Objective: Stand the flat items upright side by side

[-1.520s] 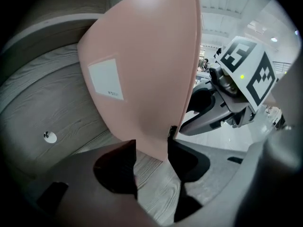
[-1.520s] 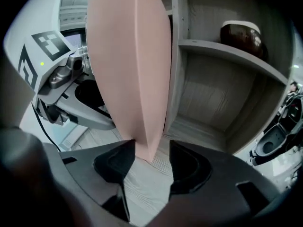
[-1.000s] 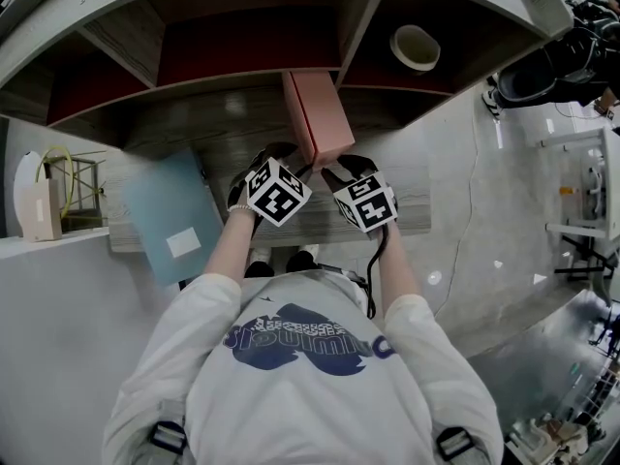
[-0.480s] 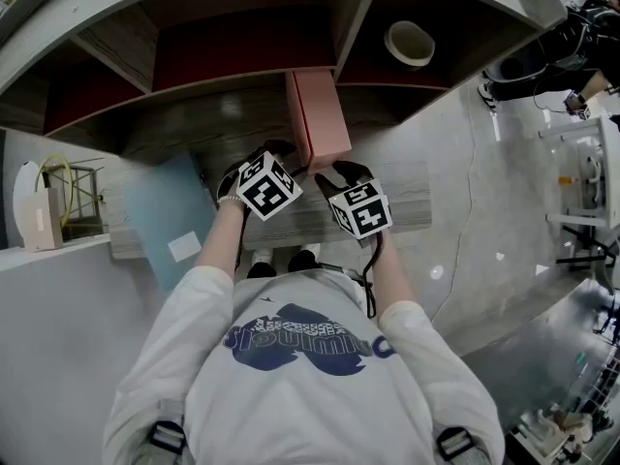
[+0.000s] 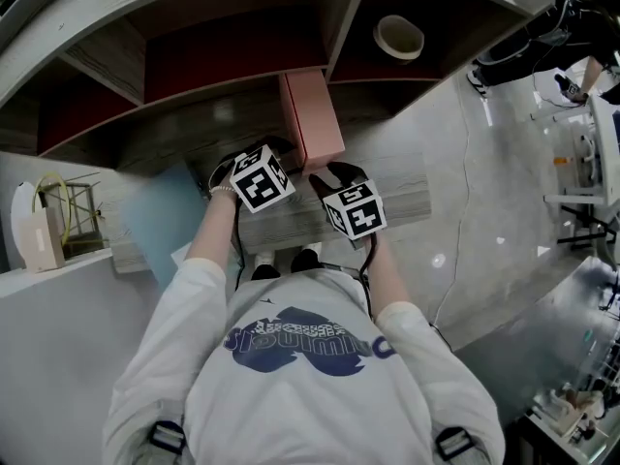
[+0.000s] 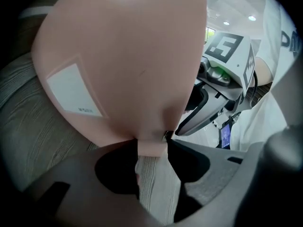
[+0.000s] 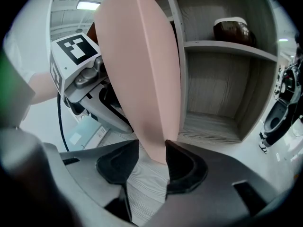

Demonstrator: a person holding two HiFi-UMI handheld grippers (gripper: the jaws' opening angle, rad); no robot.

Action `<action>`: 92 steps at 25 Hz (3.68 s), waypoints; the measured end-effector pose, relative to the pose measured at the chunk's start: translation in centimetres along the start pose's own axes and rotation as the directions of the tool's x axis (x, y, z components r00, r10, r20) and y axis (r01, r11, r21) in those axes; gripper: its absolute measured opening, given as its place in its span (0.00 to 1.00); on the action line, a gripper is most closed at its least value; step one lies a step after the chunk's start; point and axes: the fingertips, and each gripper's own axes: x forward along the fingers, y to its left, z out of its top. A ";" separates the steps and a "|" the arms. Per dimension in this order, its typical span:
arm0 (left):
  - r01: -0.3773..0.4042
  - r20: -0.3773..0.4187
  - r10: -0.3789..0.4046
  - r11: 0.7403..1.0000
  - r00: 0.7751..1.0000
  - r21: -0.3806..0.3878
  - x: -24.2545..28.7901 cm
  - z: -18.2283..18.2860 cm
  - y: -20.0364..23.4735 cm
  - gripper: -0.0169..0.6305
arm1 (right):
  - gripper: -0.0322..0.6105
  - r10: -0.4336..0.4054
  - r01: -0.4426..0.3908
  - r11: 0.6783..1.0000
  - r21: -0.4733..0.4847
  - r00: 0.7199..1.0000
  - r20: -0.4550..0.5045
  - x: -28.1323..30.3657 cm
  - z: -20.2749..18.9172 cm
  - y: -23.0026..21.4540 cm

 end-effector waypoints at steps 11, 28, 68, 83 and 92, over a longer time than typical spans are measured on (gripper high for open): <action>0.058 0.009 -0.059 0.997 0.998 0.052 0.0 -0.1 0.0 0.32 | 0.32 -0.063 0.063 0.997 0.054 0.998 0.004 0.2 -0.1 0.0; -0.053 0.275 0.222 0.857 0.936 -0.512 -14.7 -9.7 -4.0 0.32 | 0.37 -0.149 0.091 0.936 0.339 0.977 0.150 -8.5 -3.6 6.8; -0.181 -0.055 0.471 0.226 0.880 -0.957 -25.1 -40.4 -26.4 0.45 | 0.45 0.300 -0.290 0.944 0.157 0.953 -0.043 -6.4 -10.7 35.6; 0.140 0.204 0.274 0.236 0.940 -0.962 -20.1 -42.0 -21.9 0.63 | 0.47 0.248 -0.231 0.966 0.120 0.956 -0.153 -3.1 -10.5 34.7; 0.179 0.227 0.232 0.208 0.946 -0.962 -18.1 -42.2 -19.1 0.65 | 0.48 0.300 -0.292 0.954 0.069 0.926 -0.228 -1.9 -9.9 32.4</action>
